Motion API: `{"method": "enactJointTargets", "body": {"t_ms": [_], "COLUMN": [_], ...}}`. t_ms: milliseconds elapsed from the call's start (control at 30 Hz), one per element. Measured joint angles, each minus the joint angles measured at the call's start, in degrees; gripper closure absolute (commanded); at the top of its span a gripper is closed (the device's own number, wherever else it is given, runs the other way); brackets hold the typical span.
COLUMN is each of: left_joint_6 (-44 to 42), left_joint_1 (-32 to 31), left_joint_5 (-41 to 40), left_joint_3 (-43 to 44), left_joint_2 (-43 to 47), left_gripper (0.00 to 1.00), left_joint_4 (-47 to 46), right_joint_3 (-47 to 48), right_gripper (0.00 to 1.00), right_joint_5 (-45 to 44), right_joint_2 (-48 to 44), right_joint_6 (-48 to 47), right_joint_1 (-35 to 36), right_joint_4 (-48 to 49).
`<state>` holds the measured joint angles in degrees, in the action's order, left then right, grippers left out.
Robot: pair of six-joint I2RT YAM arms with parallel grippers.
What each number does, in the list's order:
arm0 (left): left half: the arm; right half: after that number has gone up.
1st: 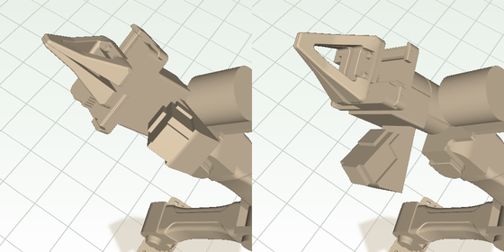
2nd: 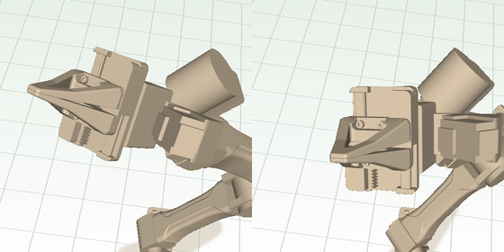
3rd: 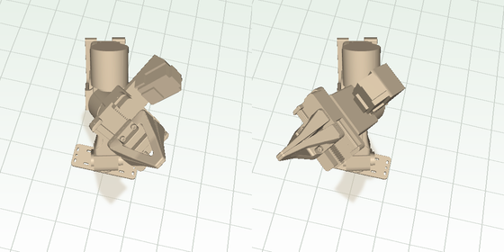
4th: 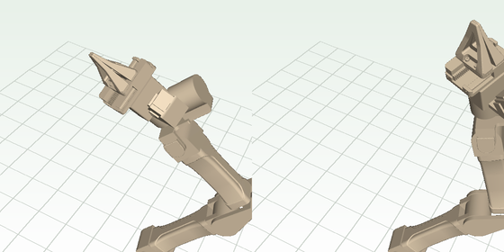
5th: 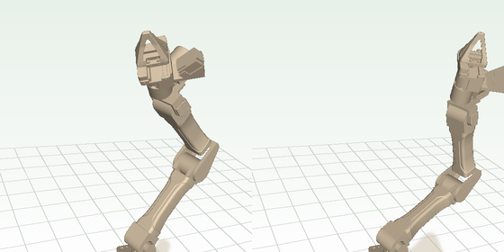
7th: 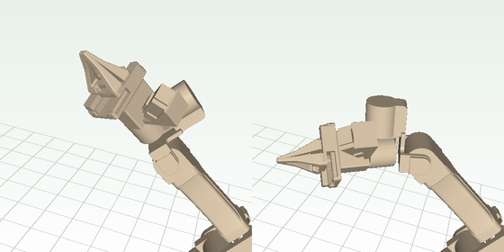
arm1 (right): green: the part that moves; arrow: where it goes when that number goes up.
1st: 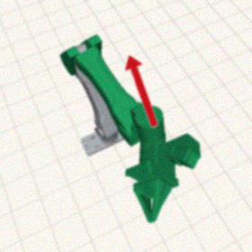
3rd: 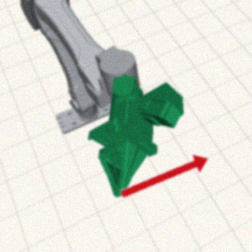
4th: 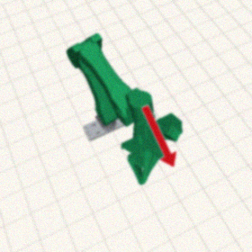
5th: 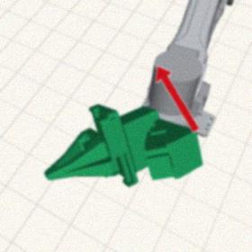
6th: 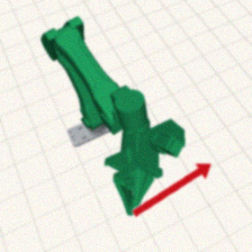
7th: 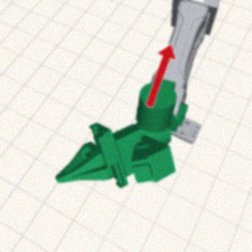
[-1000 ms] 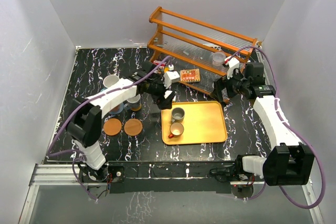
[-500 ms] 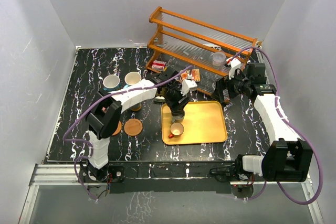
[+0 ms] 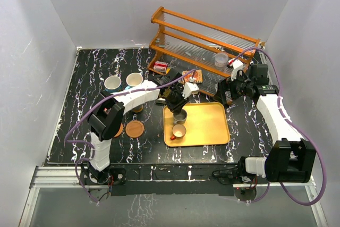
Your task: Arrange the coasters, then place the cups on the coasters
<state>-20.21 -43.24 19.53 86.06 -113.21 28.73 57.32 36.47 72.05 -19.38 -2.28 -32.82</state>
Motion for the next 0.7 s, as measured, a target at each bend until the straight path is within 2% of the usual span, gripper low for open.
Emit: {"method": "enactJointTargets", "body": {"t_ms": [233, 333, 567, 700], "left_joint_6": [-0.4, -0.7, -1.2, -1.2], "left_joint_1": [-0.2, -0.2, -0.3, -0.4], "left_joint_5": [-0.7, -0.9, -0.9, -0.9], "left_joint_3": [1.2, 1.6, 1.9, 1.9], "left_joint_2": [0.0, -0.1, -1.0, -2.2], "left_gripper": [0.89, 0.91, 0.77, 0.78], "left_joint_4": [1.3, 1.8, 2.1, 2.4], "right_joint_3": [0.0, 0.0, 0.0, 0.0], "right_gripper": [0.02, 0.02, 0.02, 0.02], "right_joint_5": [0.2, 0.2, 0.6, 0.7], "right_joint_2": [0.5, 0.7, 1.3, 1.3], "right_joint_6": [0.0, 0.0, 0.0, 0.0], "right_joint_1": [0.0, 0.0, 0.0, 0.0], "right_joint_4": [-0.1, -0.1, -0.2, -0.2]}}
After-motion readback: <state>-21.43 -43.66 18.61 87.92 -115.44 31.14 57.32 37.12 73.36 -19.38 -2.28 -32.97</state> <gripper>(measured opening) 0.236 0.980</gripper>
